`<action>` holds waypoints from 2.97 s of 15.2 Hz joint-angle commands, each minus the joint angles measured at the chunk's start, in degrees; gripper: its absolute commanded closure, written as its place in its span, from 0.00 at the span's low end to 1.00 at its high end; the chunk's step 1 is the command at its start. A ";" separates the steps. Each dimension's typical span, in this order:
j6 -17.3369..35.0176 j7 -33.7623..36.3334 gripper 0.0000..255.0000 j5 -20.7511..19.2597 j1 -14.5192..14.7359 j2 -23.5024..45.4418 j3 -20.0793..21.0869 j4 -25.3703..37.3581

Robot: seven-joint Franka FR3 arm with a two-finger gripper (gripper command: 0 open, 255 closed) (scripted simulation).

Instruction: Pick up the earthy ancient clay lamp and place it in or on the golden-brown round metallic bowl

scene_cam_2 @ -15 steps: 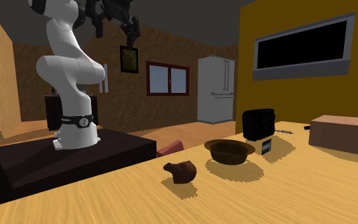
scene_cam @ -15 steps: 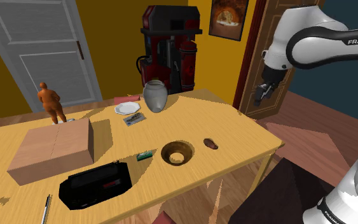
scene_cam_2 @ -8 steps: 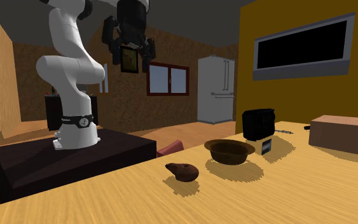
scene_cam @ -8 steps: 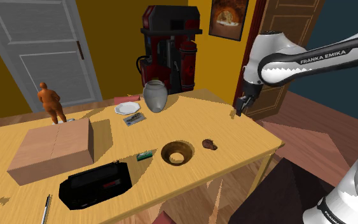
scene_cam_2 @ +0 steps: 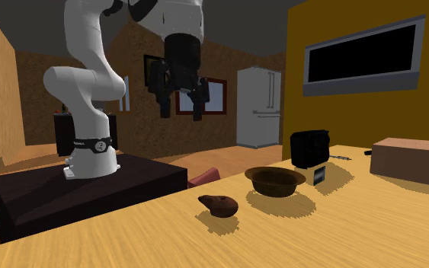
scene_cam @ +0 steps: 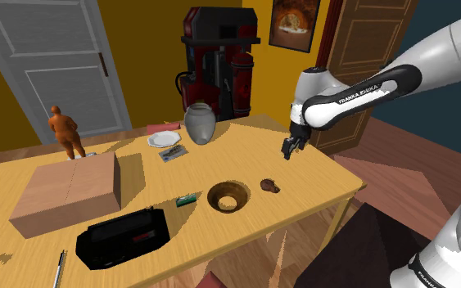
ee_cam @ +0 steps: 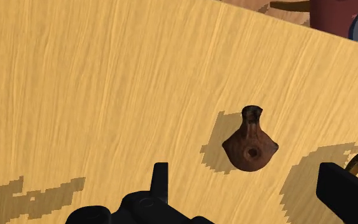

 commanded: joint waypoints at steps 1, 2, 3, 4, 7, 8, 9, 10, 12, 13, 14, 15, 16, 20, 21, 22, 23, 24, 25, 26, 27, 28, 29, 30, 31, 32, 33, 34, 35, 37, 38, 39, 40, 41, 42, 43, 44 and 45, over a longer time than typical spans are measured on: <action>2.49 0.67 0.00 -0.20 0.14 4.38 0.21 1.70; 3.55 0.93 0.00 -0.31 0.18 6.65 0.26 2.79; 4.55 1.19 0.00 -0.42 0.23 8.92 0.31 3.96; 5.48 1.44 0.00 -0.53 0.30 11.20 0.34 5.19; 7.85 2.14 0.00 -0.82 0.54 18.02 0.41 9.32; 8.50 2.34 0.00 -0.91 0.63 20.29 0.41 10.83; 9.08 2.53 0.00 -0.98 0.73 22.56 0.42 12.42; 9.59 2.71 0.00 -1.04 0.83 24.83 0.42 14.07; 10.38 3.01 0.00 -1.12 1.02 29.30 0.43 17.53; 10.96 3.07 0.00 -1.20 1.01 29.92 0.37 17.58; 11.52 3.12 0.00 -1.28 1.00 30.55 0.32 17.65; 12.08 3.17 0.00 -1.36 1.00 31.18 0.26 17.72; 12.64 3.23 0.00 -1.43 0.99 31.83 0.21 17.81; 14.59 3.41 0.00 -1.69 0.99 34.16 -0.01 18.20; 14.58 3.41 0.00 -1.69 0.99 34.17 -0.01 18.22; 14.58 3.41 0.00 -1.69 0.99 34.17 -0.02 18.22; 14.58 3.41 0.00 -1.69 1.00 34.17 -0.02 18.22; 14.58 3.41 0.00 -1.69 1.00 34.17 -0.02 18.22; 14.58 3.41 0.00 -1.69 1.00 34.17 -0.02 18.22; 14.58 3.41 0.00 -1.69 1.00 34.17 -0.02 18.22; 14.58 3.41 0.00 -1.69 1.00 34.17 -0.02 18.22; 14.58 3.41 0.00 -1.69 1.00 34.17 -0.02 18.22; 14.58 3.41 1.00 -1.69 1.00 34.18 -0.02 18.23; 14.58 3.41 1.00 -1.69 1.00 34.17 -0.02 18.21; 14.61 3.37 1.00 -1.69 0.96 34.10 -0.02 18.13; 14.28 3.49 1.00 -1.67 1.09 34.25 0.02 18.60; 14.35 3.47 1.00 -1.67 1.06 34.25 0.01 18.53; 14.30 3.46 1.00 -1.67 1.06 34.25 0.01 18.59; 14.31 3.46 1.00 -1.67 1.06 34.28 0.01 18.61; 14.32 3.45 1.00 -1.67 1.05 34.28 0.01 18.60; 14.34 3.46 1.00 -1.67 1.06 34.28 0.01 18.59; 14.34 3.46 0.00 -1.67 1.06 34.28 0.01 18.59; 14.02 1.94 0.00 0.27 -0.13 32.74 1.45 16.70; 13.63 0.36 0.00 2.30 -1.36 31.21 2.91 14.87; 13.13 -1.27 0.00 4.43 -2.60 29.67 4.35 13.10; 12.54 -2.96 0.00 6.66 -3.84 28.13 5.79 11.39; 11.85 -4.71 0.00 8.98 -5.05 26.59 7.17 9.74; 11.08 -6.39 0.00 11.24 -6.14 25.13 8.40 8.25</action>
